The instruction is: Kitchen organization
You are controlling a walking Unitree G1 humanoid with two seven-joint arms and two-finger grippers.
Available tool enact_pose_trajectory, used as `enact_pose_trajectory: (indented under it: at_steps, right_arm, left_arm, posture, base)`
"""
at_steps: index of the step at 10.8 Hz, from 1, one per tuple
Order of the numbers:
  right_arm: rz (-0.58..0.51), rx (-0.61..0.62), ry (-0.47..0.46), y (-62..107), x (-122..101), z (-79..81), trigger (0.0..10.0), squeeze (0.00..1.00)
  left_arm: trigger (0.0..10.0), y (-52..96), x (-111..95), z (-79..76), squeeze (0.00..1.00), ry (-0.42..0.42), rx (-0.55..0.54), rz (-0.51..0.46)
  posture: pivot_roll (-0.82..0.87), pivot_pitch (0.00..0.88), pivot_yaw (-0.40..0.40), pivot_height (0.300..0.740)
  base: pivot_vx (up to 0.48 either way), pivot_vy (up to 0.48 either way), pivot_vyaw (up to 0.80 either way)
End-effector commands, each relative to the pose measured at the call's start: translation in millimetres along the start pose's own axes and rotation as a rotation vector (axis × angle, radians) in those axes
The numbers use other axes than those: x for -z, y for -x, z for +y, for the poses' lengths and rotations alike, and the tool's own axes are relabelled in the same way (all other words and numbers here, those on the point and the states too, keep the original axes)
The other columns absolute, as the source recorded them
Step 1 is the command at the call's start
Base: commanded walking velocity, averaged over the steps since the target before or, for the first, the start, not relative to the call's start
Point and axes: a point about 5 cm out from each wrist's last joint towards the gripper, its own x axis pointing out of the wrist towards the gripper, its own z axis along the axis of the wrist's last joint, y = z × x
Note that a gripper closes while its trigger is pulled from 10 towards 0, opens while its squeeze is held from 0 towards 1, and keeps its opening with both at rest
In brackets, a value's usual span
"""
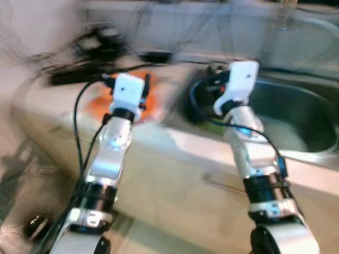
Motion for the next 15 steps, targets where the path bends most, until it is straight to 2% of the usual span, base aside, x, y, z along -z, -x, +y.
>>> enact_pose_trajectory:
  at_steps: [1,4,7,13,15]
  right_arm:
    - [0.008,-0.014,-0.019,-0.6,2,4.7,10.0,0.00]
    - [0.014,0.002,-0.034,3.7,16,-0.4,10.0,0.00]
    - [0.001,0.001,-0.038,3.1,17,-0.3,10.0,0.00]
    - [-0.006,-0.009,-0.027,1.6,16,1.1,10.0,0.00]
    - [-0.003,-0.007,-0.029,1.4,17,0.3,10.0,0.00]
  left_arm:
    - [10.0,0.9,4,10.7,0.00,-0.015,-0.028,0.018]
    - [10.0,10.2,11,19.6,0.00,-0.002,-0.059,0.007]
    - [10.0,12.0,9,28.9,0.00,-0.013,-0.085,0.002]
    - [10.0,12.0,4,30.5,0.00,-0.022,-0.085,-0.018]
    - [10.0,12.2,1,28.1,0.00,-0.016,-0.069,-0.030]
  posture:
    - [0.16,0.040,0.057,0.740]
    - [0.16,0.044,0.058,0.740]
    - [0.16,0.049,0.056,0.740]
    - [0.17,0.059,0.051,0.740]
    - [0.16,0.062,0.050,0.740]
  base:
    - [0.281,0.000,0.00]
    - [0.289,0.000,0.00]
    - [0.294,0.000,0.00]
    - [0.292,0.000,0.00]
    - [0.000,0.000,0.00]
